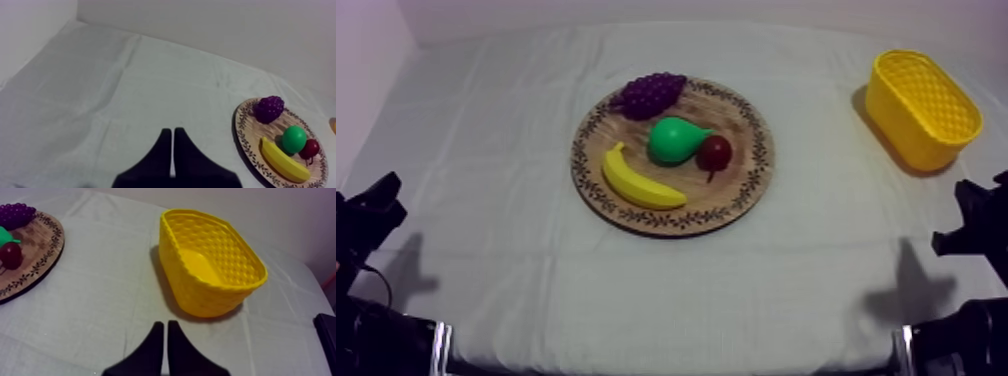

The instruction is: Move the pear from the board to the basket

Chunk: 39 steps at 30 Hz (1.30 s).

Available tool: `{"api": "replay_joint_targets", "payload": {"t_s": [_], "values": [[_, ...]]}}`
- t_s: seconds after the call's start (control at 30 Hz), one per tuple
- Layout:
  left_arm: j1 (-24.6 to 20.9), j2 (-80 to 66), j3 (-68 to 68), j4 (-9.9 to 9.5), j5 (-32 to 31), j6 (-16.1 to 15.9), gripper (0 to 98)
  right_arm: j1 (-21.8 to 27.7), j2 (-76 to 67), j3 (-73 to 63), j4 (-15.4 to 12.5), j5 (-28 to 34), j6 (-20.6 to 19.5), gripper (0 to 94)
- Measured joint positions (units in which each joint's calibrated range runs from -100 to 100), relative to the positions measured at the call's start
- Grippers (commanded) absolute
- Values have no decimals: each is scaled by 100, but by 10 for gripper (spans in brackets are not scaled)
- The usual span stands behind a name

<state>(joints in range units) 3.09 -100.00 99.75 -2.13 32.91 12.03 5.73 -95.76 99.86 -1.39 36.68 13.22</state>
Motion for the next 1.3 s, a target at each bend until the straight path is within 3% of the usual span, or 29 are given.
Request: {"api": "replay_joint_targets", "payload": {"t_s": [0.2, 0.43, 0.6, 0.8, 1.03, 1.3], "values": [[0, 0, 0, 0, 0, 0, 1, -8, 0, 0, 0, 0, -36, 6], [0, 0, 0, 0, 0, 0, 1, -40, 0, 0, -5, 0, -638, 5], [0, 0, 0, 0, 0, 0, 1, -51, 0, 0, -5, 19, -752, 5], [0, 0, 0, 0, 0, 0, 1, -51, 0, 0, -32, 19, -317, 5], [0, 0, 0, 0, 0, 0, 1, 87, 348, -365, -476, 38, 343, 5], [0, 0, 0, 0, 0, 0, 1, 287, 1927, -2150, -937, 616, 589, 16]]}}
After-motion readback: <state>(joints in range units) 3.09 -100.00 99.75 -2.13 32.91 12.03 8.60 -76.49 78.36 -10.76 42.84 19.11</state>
